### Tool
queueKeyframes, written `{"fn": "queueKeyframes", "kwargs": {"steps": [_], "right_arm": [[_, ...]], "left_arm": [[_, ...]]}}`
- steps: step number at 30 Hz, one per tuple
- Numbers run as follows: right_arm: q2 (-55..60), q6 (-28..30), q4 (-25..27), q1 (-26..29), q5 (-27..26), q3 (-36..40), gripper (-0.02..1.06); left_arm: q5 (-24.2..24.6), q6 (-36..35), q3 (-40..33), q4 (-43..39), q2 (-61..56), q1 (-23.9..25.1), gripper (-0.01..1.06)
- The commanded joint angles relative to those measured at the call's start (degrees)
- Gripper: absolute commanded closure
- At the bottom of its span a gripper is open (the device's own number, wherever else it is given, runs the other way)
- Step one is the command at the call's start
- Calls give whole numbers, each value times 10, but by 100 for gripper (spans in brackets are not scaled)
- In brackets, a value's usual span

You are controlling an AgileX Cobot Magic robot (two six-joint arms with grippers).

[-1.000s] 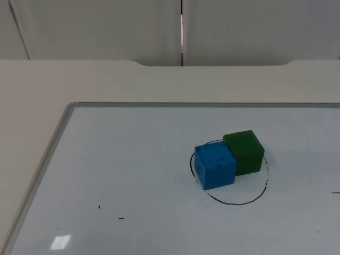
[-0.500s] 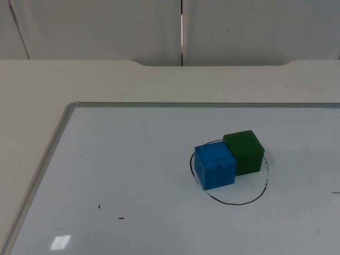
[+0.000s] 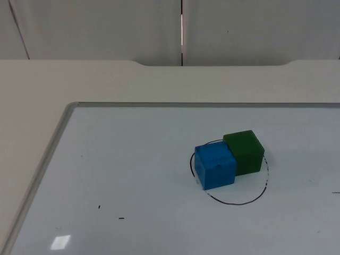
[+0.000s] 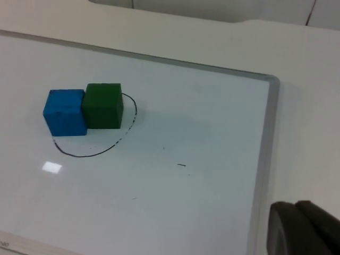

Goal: Push the two cubes into the marked area.

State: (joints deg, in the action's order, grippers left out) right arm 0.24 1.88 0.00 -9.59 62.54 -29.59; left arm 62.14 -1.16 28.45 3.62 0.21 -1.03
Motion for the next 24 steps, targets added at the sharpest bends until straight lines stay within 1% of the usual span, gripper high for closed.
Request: {"fn": "queueKeyframes", "kwargs": {"steps": [1,18,20,22,23,24], "right_arm": [[-2,-15,-13,3,-7,0,104],[-2,-9,-10,3,-7,0,104],[-2,-9,-10,3,-7,0,97],[-2,-9,-10,3,-7,0,85],[-2,-9,-10,3,-7,0,85],[-2,-9,-10,3,-7,0,76]], "left_arm": [[-7,0,-2,-1,-2,-2,105],[-7,0,-2,-1,-2,-2,105],[-7,0,-2,-1,-2,-2,105],[-7,0,-2,-1,-2,-2,105],[-7,0,-2,-1,-2,-2,105],[-7,0,-2,-1,-2,-2,105]]}}
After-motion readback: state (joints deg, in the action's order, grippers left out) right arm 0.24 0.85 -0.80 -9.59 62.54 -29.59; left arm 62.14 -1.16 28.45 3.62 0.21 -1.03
